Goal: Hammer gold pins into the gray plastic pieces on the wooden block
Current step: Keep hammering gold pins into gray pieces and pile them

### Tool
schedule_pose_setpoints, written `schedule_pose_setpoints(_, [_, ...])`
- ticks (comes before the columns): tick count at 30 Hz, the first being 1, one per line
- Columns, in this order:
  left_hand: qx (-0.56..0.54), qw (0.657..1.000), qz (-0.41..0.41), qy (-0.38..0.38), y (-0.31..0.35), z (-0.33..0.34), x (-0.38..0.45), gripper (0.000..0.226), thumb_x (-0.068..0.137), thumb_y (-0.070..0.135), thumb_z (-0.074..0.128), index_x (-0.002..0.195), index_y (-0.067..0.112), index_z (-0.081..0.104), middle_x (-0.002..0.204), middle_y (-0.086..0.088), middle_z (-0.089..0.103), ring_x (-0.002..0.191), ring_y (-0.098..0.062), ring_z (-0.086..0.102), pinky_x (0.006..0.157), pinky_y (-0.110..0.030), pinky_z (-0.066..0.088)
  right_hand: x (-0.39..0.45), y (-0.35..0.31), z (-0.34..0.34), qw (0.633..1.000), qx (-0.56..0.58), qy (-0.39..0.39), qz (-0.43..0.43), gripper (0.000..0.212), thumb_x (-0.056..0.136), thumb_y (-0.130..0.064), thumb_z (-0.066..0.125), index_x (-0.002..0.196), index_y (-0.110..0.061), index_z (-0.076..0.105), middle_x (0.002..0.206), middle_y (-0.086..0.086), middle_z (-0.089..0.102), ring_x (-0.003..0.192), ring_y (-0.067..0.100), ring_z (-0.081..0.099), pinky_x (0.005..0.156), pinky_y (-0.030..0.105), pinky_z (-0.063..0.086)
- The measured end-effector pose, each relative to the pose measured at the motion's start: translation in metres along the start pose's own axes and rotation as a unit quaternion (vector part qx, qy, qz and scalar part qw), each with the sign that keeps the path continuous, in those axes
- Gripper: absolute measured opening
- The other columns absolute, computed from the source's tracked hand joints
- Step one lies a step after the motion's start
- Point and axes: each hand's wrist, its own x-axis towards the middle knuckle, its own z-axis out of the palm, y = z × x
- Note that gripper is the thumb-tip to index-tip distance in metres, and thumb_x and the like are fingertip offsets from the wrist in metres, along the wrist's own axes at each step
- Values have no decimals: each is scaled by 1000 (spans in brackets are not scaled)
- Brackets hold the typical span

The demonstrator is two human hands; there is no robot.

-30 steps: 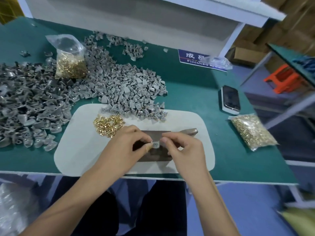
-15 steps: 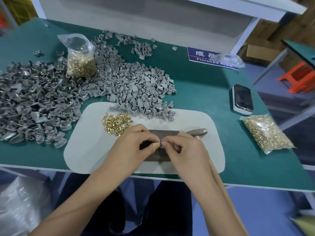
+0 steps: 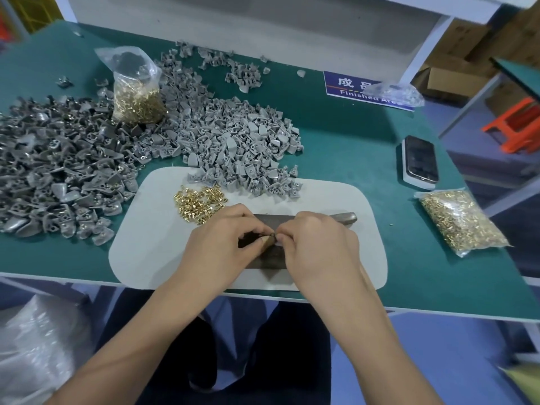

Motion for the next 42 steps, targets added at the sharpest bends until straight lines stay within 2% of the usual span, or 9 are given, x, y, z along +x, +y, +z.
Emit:
schedule_pose_setpoints(4, [-11,1000,1,-2,-2,1,0,11,83,35,77,91,43,75,91,20,58,83,-1,53,61,-24,37,-2,6,6,999,30,12,1,21,100,-39,52,97,-33,72,94,-6,62,95,20,59,64,30,33])
schedule_pose_setpoints(8, [-22,1000,9,2,-2,0,-1,9,83,45,73,91,46,74,91,21,58,86,-1,53,63,-23,39,-13,10,22,985,145,93,15,10,94,-34,65,89,-36,73,70,-11,49,73,11,50,62,34,43])
schedule_pose_setpoints(12, [-19,1000,10,0,-2,0,0,8,83,44,75,91,46,73,90,22,57,84,1,53,61,-24,39,-14,14,28,981,161,109,-4,9,92,-29,68,85,-32,73,66,-10,44,69,13,50,60,38,47])
schedule_pose_setpoints(19, [-17,1000,3,-2,-2,1,0,24,83,37,79,101,49,68,92,20,57,82,-1,54,60,-27,39,-1,15,15,996,83,19,-19,16,97,-38,58,94,-33,73,85,-7,61,88,20,57,61,32,32])
schedule_pose_setpoints(23, [-11,1000,2,-4,-2,0,0,14,82,37,79,93,45,74,90,19,57,82,1,53,59,-25,36,6,14,7,998,60,-12,-16,17,97,-39,58,93,-35,73,90,-5,67,92,24,59,62,31,31])
schedule_pose_setpoints(28, [26,999,21,-1,3,-1,-2,10,84,39,71,93,41,70,87,20,57,83,0,49,61,-27,42,6,13,9,999,42,-3,-14,19,95,-41,57,80,-33,65,85,-5,66,88,24,59,57,31,28])
schedule_pose_setpoints(35, [47,999,15,1,11,-2,-1,8,84,35,75,90,39,71,85,20,57,81,-2,45,65,-31,45,0,22,15,990,133,52,16,6,86,-47,69,90,-43,71,81,-17,60,79,6,54,58,27,31])
schedule_pose_setpoints(37, [62,998,14,-5,13,-4,0,8,85,36,73,92,40,71,87,19,57,81,-2,44,64,-29,44,0,22,14,991,120,55,10,6,87,-46,68,90,-43,72,85,-17,64,80,7,56,54,22,29])
schedule_pose_setpoints(42, [72,997,13,-8,14,-3,2,9,85,38,72,93,41,70,87,18,56,81,-3,43,64,-29,44,0,18,10,997,64,42,-19,14,93,-43,60,93,-37,73,90,-11,66,91,16,58,62,31,37])
